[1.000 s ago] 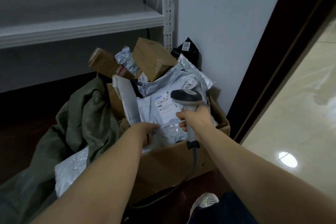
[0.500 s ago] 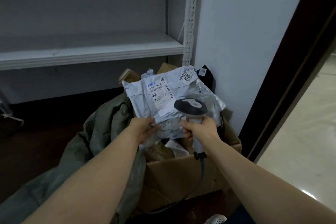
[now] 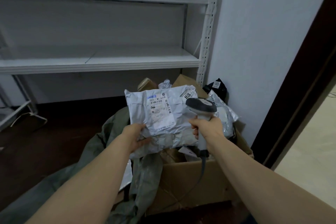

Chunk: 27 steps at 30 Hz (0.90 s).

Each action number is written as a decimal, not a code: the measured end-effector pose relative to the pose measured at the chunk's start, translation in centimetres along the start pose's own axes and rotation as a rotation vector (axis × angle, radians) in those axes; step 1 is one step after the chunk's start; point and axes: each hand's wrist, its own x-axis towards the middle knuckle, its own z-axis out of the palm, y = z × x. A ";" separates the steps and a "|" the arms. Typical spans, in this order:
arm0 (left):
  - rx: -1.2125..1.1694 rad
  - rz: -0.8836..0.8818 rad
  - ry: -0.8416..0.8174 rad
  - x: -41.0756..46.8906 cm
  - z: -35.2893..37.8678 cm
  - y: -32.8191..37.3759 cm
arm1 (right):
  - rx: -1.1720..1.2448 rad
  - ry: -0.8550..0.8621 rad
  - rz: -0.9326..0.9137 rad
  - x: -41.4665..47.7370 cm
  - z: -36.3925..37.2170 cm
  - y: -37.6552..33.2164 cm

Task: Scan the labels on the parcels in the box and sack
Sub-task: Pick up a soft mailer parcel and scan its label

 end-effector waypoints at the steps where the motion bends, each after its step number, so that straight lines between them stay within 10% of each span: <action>1: 0.010 0.007 0.015 -0.1 -0.4 0.0 | -0.042 0.006 -0.004 -0.1 -0.2 0.2; 27: 0.132 0.118 0.159 0.2 -3.4 1.8 | -0.499 -0.023 -0.138 0.1 -2.4 2.1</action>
